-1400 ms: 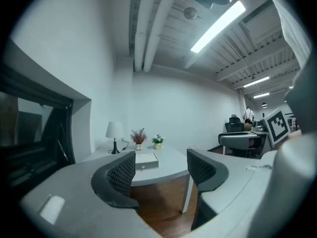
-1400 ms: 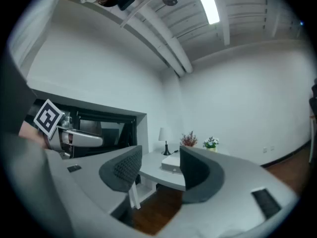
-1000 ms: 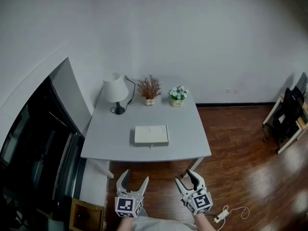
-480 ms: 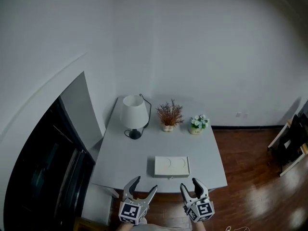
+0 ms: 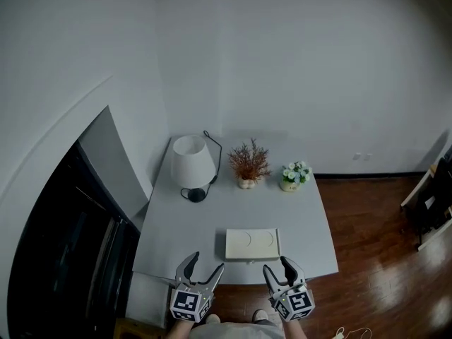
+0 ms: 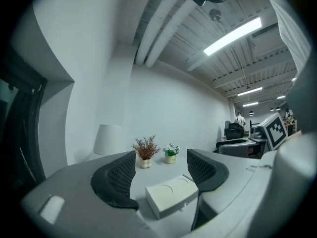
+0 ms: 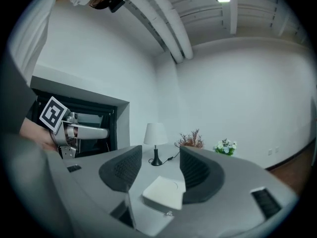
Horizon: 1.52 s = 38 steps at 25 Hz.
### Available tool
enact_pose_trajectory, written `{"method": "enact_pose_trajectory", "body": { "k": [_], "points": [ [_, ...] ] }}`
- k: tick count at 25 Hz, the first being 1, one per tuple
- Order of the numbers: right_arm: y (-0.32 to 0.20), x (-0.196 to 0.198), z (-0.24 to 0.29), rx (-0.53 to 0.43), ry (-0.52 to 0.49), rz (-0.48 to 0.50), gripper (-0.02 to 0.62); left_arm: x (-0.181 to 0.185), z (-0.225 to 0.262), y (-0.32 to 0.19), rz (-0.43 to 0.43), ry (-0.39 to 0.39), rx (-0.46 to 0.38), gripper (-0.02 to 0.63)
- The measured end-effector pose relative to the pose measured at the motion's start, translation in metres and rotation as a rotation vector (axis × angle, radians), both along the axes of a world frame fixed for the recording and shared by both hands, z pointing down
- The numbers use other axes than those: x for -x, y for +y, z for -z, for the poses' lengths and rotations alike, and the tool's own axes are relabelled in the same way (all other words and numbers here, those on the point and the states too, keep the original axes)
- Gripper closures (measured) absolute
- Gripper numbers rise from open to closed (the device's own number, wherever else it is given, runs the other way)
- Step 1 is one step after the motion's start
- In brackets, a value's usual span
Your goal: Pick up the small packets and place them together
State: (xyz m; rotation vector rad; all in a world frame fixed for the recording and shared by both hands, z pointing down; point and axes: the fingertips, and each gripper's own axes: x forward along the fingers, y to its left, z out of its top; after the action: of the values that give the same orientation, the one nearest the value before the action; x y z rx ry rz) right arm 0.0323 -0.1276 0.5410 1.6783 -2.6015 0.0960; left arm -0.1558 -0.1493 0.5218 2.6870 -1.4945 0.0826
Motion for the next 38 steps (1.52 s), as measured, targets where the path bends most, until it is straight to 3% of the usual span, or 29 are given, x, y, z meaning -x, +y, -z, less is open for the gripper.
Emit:
{"method": "enact_pose_trajectory", "body": {
  "k": [7,11,18,21,24,28,31,38],
  "points": [
    [-0.017,-0.018,-0.034,0.087,0.008,0.056,0.362,-0.026,-0.019,-0.016,0.036,0.077,0.033,0.295],
    [-0.021,-0.017,-0.071,0.170,0.005,0.085,0.362,-0.037,-0.027,-0.020,0.037,0.047,0.040,0.295],
    [-0.030,0.001,-0.204,0.584,-0.091,0.112,0.362,-0.026,-0.034,-0.026,0.097,0.018,0.061,0.295],
    [-0.045,0.004,-0.244,0.694,-0.107,0.097,0.362,-0.018,-0.034,-0.025,0.124,0.008,0.064,0.295],
    [-0.060,0.012,-0.269,0.791,-0.184,0.072,0.362,-0.010,-0.036,-0.023,0.149,0.009,0.076,0.295],
    [-0.075,0.018,-0.286,0.843,-0.195,0.034,0.368,0.005,-0.041,-0.021,0.189,0.038,0.101,0.295],
    [-0.079,0.011,-0.289,0.850,-0.162,-0.013,0.447,0.018,-0.042,-0.019,0.228,0.055,0.109,0.295],
    [-0.082,0.015,-0.305,0.951,-0.142,-0.029,0.471,0.031,-0.050,-0.016,0.265,0.088,0.135,0.295]
  ]
}}
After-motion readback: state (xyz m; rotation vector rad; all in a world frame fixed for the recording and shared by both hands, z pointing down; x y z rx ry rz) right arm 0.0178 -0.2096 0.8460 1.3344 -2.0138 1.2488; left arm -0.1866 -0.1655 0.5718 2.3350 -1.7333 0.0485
